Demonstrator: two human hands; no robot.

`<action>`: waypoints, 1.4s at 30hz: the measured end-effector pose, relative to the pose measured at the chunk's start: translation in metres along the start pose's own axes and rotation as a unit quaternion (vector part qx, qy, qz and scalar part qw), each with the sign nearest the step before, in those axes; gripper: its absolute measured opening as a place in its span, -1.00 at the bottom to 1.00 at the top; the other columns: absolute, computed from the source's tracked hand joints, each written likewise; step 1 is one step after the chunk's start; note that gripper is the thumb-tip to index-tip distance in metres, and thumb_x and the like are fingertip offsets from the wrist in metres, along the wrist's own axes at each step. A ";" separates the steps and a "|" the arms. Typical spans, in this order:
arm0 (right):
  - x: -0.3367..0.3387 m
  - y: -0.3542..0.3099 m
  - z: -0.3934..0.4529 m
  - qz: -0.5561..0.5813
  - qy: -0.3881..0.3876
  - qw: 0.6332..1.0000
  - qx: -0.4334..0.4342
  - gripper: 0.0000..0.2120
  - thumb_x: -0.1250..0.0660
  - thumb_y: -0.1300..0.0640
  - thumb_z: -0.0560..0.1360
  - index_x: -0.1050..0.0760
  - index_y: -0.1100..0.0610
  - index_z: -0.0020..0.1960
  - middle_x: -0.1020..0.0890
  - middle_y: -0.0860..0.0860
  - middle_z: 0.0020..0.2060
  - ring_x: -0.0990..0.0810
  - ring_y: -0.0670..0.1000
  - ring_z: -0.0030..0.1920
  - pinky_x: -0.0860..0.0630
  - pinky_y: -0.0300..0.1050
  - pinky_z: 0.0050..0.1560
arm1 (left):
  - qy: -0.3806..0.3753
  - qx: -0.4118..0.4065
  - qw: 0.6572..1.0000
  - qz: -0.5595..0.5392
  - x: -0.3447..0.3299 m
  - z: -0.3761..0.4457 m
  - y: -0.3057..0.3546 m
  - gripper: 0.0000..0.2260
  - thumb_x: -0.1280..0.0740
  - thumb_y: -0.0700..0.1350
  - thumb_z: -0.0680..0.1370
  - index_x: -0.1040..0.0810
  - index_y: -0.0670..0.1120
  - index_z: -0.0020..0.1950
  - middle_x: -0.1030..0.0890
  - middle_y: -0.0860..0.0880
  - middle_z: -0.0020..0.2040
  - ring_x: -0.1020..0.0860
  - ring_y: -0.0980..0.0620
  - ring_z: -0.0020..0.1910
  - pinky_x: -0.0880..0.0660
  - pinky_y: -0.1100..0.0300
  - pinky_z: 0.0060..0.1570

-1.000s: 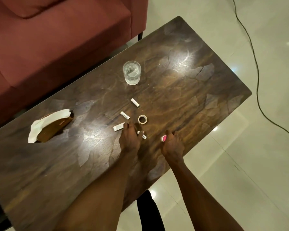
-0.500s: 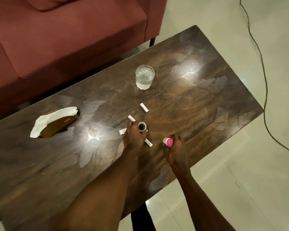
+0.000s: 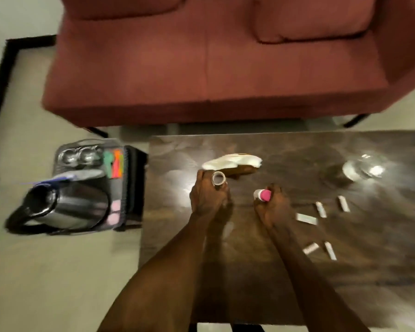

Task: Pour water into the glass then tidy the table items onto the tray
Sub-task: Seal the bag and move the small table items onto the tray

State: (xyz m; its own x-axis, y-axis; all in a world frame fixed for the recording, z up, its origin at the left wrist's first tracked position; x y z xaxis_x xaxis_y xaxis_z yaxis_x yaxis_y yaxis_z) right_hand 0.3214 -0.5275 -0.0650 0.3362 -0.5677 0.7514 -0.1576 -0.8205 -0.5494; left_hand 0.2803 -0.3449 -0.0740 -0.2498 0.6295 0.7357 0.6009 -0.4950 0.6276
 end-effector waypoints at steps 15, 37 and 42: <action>-0.192 -0.262 -0.039 -0.055 -0.133 0.958 0.246 -0.74 -0.40 0.05 0.49 -0.53 0.05 0.16 -0.60 0.00 0.06 -0.55 0.02 0.06 -0.42 -0.20 0.11 | 0.172 0.258 0.950 0.013 0.170 0.044 -0.235 -0.65 -0.31 0.05 0.55 -0.45 -0.06 0.28 -0.59 -0.14 0.16 -0.56 -0.19 0.15 -0.47 0.00 0.05; -0.311 -0.316 -0.008 -0.254 -0.183 0.861 0.400 -0.66 -0.45 0.02 0.44 -0.51 0.01 0.19 -0.64 0.00 0.13 -0.51 0.06 0.12 -0.28 -0.02 0.19 | 0.063 0.299 0.952 0.013 0.132 0.105 -0.286 -0.73 -0.22 -0.12 0.61 -0.40 -0.14 0.30 -0.57 -0.13 0.23 -0.54 -0.12 0.23 -0.44 0.06 0.17; -0.326 -0.319 -0.013 -0.283 -0.187 0.847 0.410 -0.70 -0.44 0.01 0.43 -0.51 0.01 0.14 -0.65 0.01 0.07 -0.51 0.07 0.09 -0.28 -0.03 0.17 | 0.057 0.296 0.953 0.005 0.134 0.100 -0.287 -0.64 -0.26 -0.03 0.60 -0.35 -0.14 0.35 -0.57 -0.13 0.23 -0.55 -0.10 0.23 -0.48 0.06 0.16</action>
State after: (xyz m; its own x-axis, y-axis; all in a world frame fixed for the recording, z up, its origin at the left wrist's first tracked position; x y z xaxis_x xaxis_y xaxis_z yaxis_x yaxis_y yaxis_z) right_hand 0.2504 -0.0821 -0.1300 0.4372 0.0877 0.8951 0.7731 -0.5452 -0.3242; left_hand 0.1499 -0.0588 -0.1807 -0.3026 0.5406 0.7850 0.9188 -0.0537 0.3911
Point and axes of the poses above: each hand's wrist, its own z-axis towards the middle knuckle, its own x-axis out of the back of the hand, y = z × x, the point moved 3 cm from there along z, towards the middle knuckle
